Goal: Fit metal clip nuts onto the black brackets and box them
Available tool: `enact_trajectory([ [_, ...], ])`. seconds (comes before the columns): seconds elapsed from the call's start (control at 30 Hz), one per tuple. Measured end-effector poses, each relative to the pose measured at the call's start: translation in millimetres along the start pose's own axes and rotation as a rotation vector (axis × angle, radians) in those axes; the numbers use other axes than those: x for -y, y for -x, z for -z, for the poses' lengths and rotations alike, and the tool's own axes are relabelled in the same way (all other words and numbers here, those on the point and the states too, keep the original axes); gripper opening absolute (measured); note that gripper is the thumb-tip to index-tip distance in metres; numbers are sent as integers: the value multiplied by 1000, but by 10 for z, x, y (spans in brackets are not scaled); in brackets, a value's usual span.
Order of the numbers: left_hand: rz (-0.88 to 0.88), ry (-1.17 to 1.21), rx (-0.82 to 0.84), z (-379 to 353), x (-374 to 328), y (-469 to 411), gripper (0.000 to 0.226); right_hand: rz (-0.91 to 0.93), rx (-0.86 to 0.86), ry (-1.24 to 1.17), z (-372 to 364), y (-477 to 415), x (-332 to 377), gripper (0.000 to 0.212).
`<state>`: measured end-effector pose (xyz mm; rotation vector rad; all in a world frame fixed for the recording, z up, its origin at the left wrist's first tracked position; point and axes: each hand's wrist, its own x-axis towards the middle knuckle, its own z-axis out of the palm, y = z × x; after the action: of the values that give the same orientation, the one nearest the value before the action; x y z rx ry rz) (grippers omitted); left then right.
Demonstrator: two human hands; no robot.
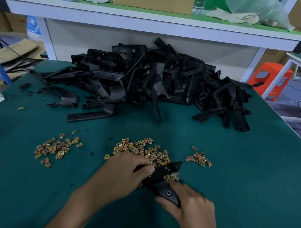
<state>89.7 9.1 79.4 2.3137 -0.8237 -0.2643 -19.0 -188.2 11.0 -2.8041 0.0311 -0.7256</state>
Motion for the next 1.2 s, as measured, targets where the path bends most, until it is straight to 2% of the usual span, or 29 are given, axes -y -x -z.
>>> enact_trajectory([
  [0.17,-8,-186,-156,-229,-8,52,44,-27,13,2,3,6,17,51],
  [0.4,-100,-229,-276,-334,7,63,22,-50,27,5,2,8,12,51],
  [0.53,-161,-247,-253,-311,52,67,26,-46,31,9,-6,18,10,51],
  [0.6,-170,-193,-148,-234,126,9,35,-37,18,23,-12,20,8,51],
  [0.67,-82,-54,-50,-117,257,-127,50,-38,2,30,-12,12,10,51],
  [0.7,-30,-38,-73,-58,348,-227,55,-40,1,31,-13,9,13,52],
  [0.73,15,-75,-132,7,456,-337,52,-41,3,31,-15,10,16,52],
  [0.8,99,-215,-228,91,680,-533,33,-40,1,30,-24,15,16,52],
  [0.93,174,-361,-106,82,906,-766,24,-36,-23,33,-34,14,18,52],
  [1.1,186,-286,-95,163,814,-890,3,-44,-15,52,-37,-3,29,52],
  [1.2,192,-32,-156,199,618,-790,3,-38,-11,56,-29,8,23,52],
])
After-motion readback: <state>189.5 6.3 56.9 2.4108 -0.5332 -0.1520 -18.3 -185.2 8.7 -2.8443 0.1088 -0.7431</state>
